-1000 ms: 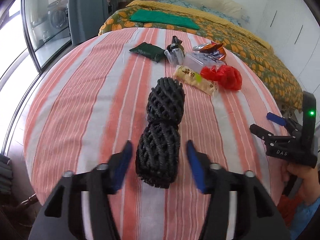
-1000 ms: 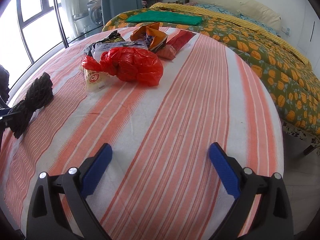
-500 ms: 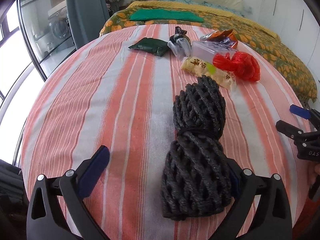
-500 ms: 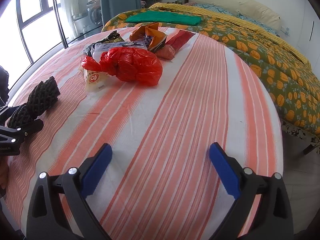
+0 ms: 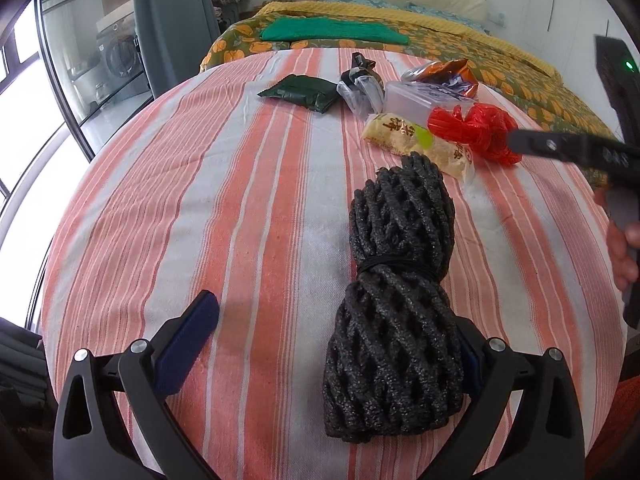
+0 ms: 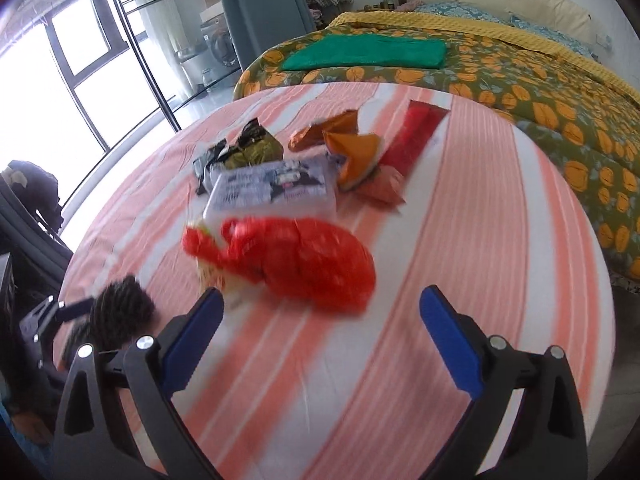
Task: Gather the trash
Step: 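Grasp the black mesh scrubber with the left tool while the right tool grasps the red bag, then carry the scrubber and red bag over the blue wastebasket with both tools, then open both tools to drop the scrubber and red bag into the wastebasket, then swing both tools back over the table toward the remaining trash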
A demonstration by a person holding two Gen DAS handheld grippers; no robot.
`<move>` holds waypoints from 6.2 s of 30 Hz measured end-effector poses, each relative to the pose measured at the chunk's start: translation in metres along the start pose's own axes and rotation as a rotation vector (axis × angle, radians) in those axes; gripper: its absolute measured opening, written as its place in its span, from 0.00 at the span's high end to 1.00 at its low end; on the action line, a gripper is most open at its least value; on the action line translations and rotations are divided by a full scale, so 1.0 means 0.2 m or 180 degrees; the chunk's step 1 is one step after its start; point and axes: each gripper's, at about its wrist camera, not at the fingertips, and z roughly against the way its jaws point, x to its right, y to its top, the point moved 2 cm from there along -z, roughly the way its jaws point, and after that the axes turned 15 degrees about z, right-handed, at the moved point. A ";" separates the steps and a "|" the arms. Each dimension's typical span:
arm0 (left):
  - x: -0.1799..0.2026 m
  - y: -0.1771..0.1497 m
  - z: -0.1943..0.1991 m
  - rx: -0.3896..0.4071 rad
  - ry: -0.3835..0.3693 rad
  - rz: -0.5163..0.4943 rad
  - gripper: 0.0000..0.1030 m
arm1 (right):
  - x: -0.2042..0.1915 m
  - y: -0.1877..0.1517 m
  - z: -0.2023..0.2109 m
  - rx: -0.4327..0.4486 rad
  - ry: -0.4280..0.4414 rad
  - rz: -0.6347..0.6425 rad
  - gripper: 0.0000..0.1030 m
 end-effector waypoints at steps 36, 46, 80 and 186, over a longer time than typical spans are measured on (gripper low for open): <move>0.00 0.00 0.00 0.0001 -0.0004 0.0001 0.04 | -0.15 -0.31 0.27 -0.0779 -0.0066 0.0412 0.59; -0.01 -0.01 0.03 -0.0099 -0.0322 -0.0141 0.05 | -0.12 -0.51 0.33 -0.0851 -0.0082 0.0431 0.28; 1.00 -0.19 0.31 -0.0247 -0.1227 -0.0631 0.67 | 0.58 -0.89 0.85 -0.0080 -0.0429 -0.0742 0.58; 0.42 0.36 -0.25 -0.0054 0.0058 0.0331 0.25 | 0.13 -0.37 0.13 -0.0267 -0.0872 -0.0042 0.11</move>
